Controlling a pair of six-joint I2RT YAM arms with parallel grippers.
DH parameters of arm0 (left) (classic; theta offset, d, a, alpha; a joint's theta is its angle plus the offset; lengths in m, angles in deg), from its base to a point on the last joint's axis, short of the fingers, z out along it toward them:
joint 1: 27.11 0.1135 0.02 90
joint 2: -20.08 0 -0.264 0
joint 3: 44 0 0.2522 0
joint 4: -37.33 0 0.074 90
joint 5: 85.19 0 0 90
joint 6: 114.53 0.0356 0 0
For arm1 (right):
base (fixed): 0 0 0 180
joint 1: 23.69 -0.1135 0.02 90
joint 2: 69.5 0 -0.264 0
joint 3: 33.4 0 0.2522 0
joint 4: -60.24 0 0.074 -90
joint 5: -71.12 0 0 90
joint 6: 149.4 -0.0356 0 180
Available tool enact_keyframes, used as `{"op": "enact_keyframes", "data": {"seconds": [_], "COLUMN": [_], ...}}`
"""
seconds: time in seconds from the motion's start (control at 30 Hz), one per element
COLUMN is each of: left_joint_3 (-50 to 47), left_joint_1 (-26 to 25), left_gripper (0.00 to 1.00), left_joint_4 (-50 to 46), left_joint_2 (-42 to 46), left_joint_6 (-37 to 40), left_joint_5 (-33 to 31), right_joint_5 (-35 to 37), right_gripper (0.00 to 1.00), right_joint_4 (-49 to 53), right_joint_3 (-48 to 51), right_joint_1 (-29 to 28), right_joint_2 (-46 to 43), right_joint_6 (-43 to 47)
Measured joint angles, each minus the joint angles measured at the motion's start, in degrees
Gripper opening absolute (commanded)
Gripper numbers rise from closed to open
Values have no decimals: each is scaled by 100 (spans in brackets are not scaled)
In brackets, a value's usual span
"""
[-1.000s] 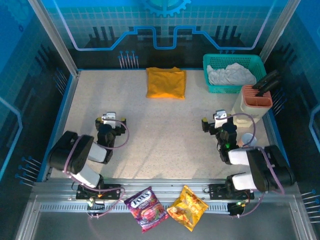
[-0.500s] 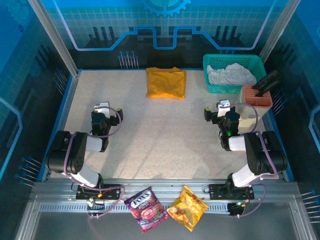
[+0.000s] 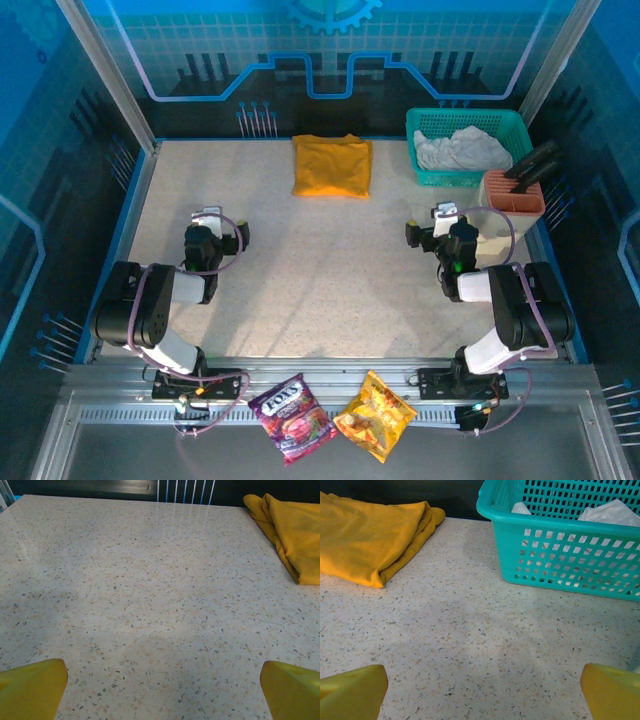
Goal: Fold and stack the t-shirts
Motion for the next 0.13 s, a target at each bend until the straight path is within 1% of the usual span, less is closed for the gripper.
{"op": "enact_keyframes", "data": {"seconds": [0.13], "left_joint_3": [0], "left_joint_1": [0], "left_gripper": [100], "left_joint_4": [-9], "left_joint_2": [0], "left_joint_6": [0], "left_joint_5": [2], "right_joint_5": [0], "right_gripper": [100], "right_joint_4": [13], "right_joint_3": [0], "right_joint_1": [0], "right_joint_2": [0], "right_joint_6": [0]}}
